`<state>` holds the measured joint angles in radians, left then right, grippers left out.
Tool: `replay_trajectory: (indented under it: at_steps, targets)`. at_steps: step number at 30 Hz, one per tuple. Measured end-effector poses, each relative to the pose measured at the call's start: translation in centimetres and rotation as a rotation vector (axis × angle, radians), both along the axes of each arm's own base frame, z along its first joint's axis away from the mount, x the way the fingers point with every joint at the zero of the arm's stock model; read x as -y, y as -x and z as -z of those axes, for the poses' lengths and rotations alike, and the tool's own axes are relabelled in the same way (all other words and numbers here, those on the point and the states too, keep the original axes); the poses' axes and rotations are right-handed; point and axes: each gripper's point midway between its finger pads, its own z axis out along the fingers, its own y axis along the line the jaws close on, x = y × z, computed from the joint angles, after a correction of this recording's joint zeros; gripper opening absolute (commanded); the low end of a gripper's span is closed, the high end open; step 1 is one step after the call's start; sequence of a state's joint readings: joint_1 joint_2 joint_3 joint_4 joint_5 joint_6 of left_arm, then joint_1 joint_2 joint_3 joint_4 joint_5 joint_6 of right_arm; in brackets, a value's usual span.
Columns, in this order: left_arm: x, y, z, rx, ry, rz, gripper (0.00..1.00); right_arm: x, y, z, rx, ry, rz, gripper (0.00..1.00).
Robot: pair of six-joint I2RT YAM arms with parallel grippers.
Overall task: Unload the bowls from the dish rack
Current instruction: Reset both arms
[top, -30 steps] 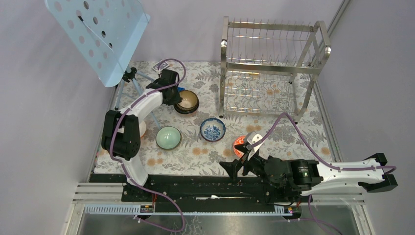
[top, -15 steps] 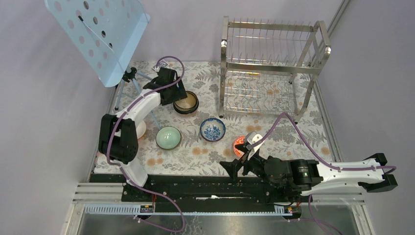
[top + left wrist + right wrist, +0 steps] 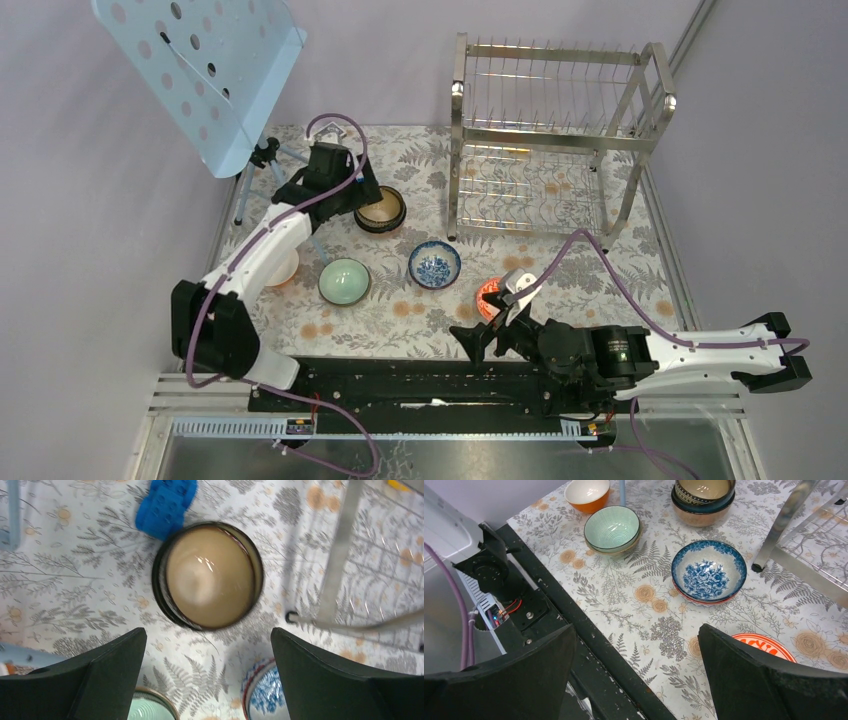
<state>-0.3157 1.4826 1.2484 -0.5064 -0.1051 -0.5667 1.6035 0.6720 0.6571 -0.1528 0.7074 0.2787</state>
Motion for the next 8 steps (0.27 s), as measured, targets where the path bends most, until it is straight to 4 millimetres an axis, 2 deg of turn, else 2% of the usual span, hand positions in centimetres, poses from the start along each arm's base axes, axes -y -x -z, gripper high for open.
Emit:
replay_trajectory:
  at_steps: [6, 8]
  targets:
    - [4.0, 4.0, -2.5, 0.084, 0.011, 0.085, 0.99, 0.7, -1.1, -0.3, -0.002, -0.023, 0.087, 1.0]
    - [4.5, 5.1, -3.2, 0.112, 0.018, 0.093, 0.99, 1.0, -1.4, -0.4, -0.003, -0.032, 0.117, 1.0]
